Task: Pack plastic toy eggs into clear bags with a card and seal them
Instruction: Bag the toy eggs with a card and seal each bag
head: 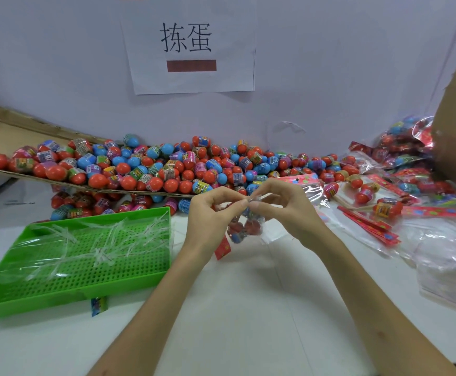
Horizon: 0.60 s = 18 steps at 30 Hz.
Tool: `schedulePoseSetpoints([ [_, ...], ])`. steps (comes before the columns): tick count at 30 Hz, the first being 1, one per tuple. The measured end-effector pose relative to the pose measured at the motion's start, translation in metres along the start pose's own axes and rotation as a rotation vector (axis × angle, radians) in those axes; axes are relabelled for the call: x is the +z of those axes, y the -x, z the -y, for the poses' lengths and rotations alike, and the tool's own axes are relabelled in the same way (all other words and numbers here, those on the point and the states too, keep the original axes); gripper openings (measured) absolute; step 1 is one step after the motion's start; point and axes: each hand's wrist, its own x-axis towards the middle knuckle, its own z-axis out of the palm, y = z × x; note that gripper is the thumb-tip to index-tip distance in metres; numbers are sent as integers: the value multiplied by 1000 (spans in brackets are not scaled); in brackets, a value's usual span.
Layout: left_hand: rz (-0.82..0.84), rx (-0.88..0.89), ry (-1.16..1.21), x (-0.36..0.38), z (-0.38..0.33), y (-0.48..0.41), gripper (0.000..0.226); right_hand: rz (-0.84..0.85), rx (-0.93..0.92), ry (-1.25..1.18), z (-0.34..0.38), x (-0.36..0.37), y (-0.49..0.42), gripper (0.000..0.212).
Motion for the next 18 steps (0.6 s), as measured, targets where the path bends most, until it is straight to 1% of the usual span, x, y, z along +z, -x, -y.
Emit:
schedulePoseSetpoints([
  [4, 15, -18, 0, 2, 2, -2, 14, -17, 136, -117, 6, -9, -1, 9],
  [7, -14, -58, 17, 0, 5, -3, 11, 61, 248, -104, 5, -15, -1, 17],
  [11, -152, -169, 104, -5, 6, -7, 11, 64, 298, -33, 0, -37, -1, 7],
  [13, -200, -239, 104, -8, 6, -8, 15, 139, 345, -73, -2, -54, 2, 9],
  [14, -209, -257, 101, -9, 7, -8, 15, 140, 356, -122, -3, -62, 3, 9],
  [15, -212, -265, 104, -9, 8, -8, 15, 59, 340, -209, -4, -70, 3, 6],
  [16, -207, -267, 110, -9, 8, -8, 15, -112, 306, -318, -6, -80, 1, 3],
  [17, -198, -264, 111, -7, 9, -7, 14, -323, 261, -434, -8, -89, 0, 7],
  [18, -186, -258, 106, -6, 9, -6, 13, -501, 213, -565, -10, -99, 0, 17],
])
